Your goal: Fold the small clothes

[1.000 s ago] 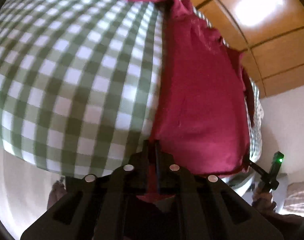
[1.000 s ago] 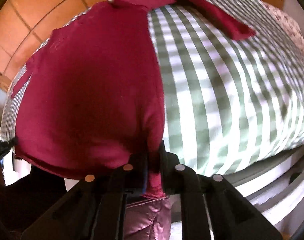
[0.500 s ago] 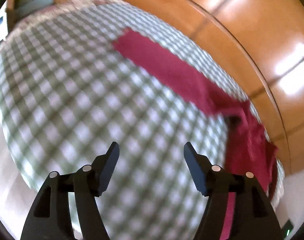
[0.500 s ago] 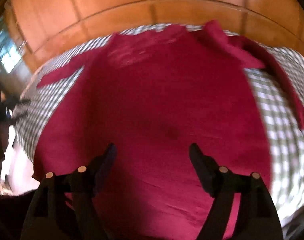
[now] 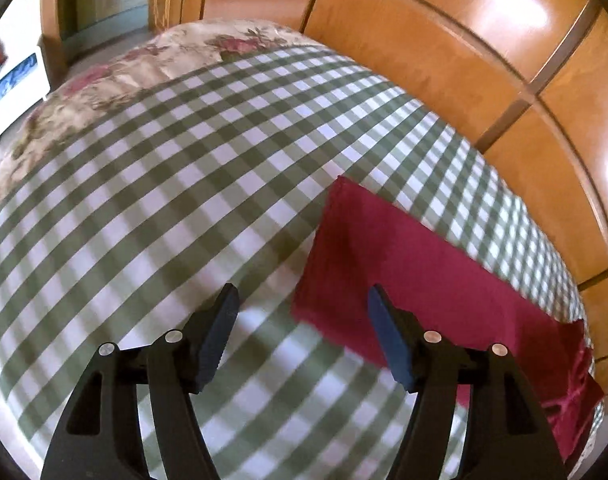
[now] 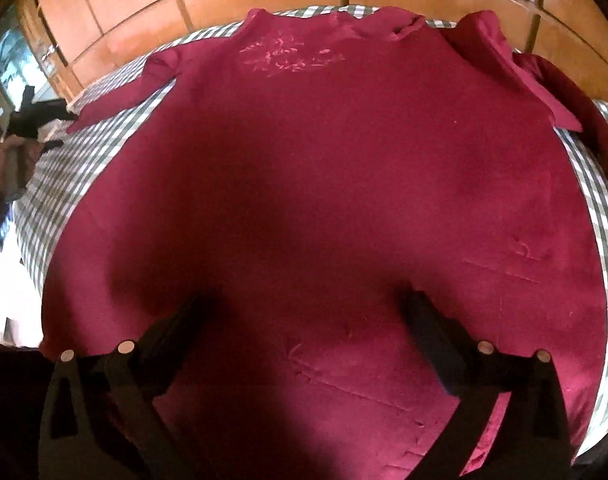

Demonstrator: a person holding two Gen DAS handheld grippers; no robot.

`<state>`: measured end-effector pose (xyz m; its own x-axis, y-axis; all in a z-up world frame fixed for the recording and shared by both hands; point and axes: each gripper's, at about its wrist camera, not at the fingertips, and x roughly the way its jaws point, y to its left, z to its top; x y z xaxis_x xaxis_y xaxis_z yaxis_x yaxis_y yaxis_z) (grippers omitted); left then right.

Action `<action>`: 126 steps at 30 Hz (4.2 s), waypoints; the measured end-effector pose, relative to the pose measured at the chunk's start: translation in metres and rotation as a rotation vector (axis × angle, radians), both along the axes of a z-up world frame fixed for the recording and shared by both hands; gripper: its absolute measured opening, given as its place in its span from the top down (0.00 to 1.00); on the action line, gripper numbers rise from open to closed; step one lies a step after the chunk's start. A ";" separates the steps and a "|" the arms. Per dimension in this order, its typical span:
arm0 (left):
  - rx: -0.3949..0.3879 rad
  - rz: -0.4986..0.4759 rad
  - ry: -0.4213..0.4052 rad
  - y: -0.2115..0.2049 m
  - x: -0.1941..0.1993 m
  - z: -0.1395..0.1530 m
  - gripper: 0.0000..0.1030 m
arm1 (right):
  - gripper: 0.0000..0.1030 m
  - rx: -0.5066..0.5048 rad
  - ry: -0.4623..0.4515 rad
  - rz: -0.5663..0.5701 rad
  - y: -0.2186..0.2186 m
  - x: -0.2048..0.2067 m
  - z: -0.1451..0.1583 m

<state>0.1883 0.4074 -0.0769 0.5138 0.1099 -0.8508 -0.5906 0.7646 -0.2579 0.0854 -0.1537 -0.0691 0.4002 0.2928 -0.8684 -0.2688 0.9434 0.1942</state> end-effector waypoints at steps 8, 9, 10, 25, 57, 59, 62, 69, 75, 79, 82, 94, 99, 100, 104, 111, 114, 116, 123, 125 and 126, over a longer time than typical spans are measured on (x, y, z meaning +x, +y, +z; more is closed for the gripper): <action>0.157 0.041 -0.071 0.017 0.001 0.029 0.95 | 0.02 -0.022 -0.006 -0.028 0.003 0.003 0.000; 0.178 0.077 -0.074 0.024 -0.004 0.033 0.95 | 0.02 -0.025 -0.006 -0.028 0.003 0.003 0.000; 0.191 0.108 -0.070 0.031 -0.009 0.034 0.95 | 0.02 -0.025 -0.006 -0.029 0.003 0.003 0.000; -0.094 -0.186 -0.170 -0.064 -0.069 0.036 0.46 | 0.02 -0.030 -0.039 -0.059 0.000 0.000 0.001; -0.015 -0.740 -0.179 -0.295 -0.174 0.056 0.46 | 0.03 0.064 -0.087 -0.042 -0.016 -0.014 0.018; 0.017 -0.786 -0.205 -0.324 -0.154 0.057 0.46 | 0.04 0.096 -0.126 -0.120 -0.042 -0.014 0.032; 0.065 -0.833 -0.217 -0.354 -0.137 0.050 0.46 | 0.08 0.106 -0.185 -0.301 -0.101 -0.012 0.048; 0.074 -0.883 -0.082 -0.390 -0.104 0.001 0.46 | 0.24 -0.174 -0.215 -0.633 -0.225 0.014 0.036; 0.078 -0.875 -0.109 -0.389 -0.103 -0.010 0.44 | 0.48 -0.305 -0.136 -0.706 -0.280 0.060 -0.004; 0.072 -0.873 -0.114 -0.392 -0.103 -0.014 0.39 | 0.95 -0.251 -0.111 -0.782 -0.308 0.064 0.004; 0.073 -0.873 -0.117 -0.395 -0.102 -0.015 0.35 | 0.95 -0.247 -0.200 -0.796 -0.324 0.054 0.042; 0.077 -0.856 -0.110 -0.397 -0.100 -0.016 0.31 | 0.96 -0.530 -0.250 -0.932 -0.423 0.092 0.097; 0.088 -0.846 -0.106 -0.397 -0.098 -0.016 0.31 | 0.95 -0.588 -0.087 -0.967 -0.456 0.126 0.043; 0.088 -0.844 -0.104 -0.397 -0.098 -0.016 0.31 | 0.94 -0.558 -0.074 -0.969 -0.458 0.128 0.035; 0.086 -0.841 -0.104 -0.396 -0.097 -0.016 0.30 | 0.33 -0.437 -0.116 -0.992 -0.447 0.117 0.033; 0.098 -0.844 -0.115 -0.398 -0.098 -0.017 0.25 | 0.33 0.095 -0.106 -0.822 -0.371 0.086 0.038; 0.077 -0.842 -0.121 -0.394 -0.101 -0.016 0.25 | 0.38 0.303 -0.039 -0.606 -0.313 0.083 0.029; 0.064 -0.840 -0.124 -0.390 -0.103 -0.013 0.25 | 0.43 0.314 0.007 -0.473 -0.266 0.082 0.022; 0.022 -0.753 -0.140 -0.354 -0.119 -0.003 0.25 | 0.46 0.127 0.036 -0.286 -0.176 0.047 0.017; 0.015 -0.741 -0.143 -0.345 -0.126 -0.003 0.25 | 0.46 0.108 0.053 -0.258 -0.169 0.032 0.017; 0.017 -0.733 -0.147 -0.342 -0.129 -0.002 0.25 | 0.46 0.095 0.059 -0.247 -0.167 0.025 0.018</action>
<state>0.0589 0.0653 -0.0790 0.5685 -0.2916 -0.7693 0.1114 0.9538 -0.2792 0.1099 -0.3204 -0.0514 0.4193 0.2740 -0.8655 -0.0182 0.9557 0.2937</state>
